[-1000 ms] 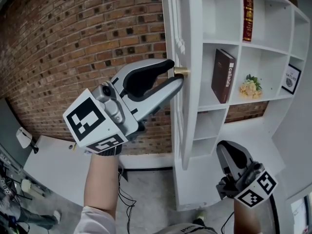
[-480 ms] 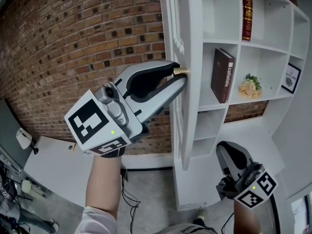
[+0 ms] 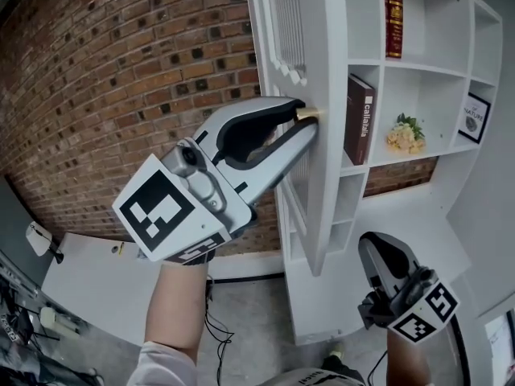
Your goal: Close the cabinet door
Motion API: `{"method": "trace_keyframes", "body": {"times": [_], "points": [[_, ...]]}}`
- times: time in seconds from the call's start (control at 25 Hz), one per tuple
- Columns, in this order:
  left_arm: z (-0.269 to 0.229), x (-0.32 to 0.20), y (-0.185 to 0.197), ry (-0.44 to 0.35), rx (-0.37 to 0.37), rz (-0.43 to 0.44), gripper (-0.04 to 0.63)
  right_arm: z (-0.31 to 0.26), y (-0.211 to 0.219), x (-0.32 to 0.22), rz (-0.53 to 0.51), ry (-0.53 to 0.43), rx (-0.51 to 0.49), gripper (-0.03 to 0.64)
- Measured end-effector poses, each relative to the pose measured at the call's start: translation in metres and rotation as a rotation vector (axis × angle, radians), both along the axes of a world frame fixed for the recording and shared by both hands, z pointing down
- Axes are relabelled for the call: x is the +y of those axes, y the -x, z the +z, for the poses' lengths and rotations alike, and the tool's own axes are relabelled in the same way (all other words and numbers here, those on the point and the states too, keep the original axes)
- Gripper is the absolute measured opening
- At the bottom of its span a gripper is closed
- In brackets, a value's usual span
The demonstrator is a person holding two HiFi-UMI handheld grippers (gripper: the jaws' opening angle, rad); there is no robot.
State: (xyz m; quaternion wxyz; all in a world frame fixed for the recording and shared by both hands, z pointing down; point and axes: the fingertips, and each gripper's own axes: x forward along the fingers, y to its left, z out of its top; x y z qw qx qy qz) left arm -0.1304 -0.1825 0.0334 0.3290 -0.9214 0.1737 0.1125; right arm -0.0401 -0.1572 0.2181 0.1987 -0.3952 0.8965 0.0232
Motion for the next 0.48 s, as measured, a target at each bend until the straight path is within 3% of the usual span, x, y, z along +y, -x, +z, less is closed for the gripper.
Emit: {"method": "trace_keyframes", "body": {"times": [0.48], "points": [[0.000,-0.010,-0.058,-0.009,0.054,-0.040,0.086,-0.002,-0.055,-0.006,0.049,-0.017,-0.035,0.020]]}}
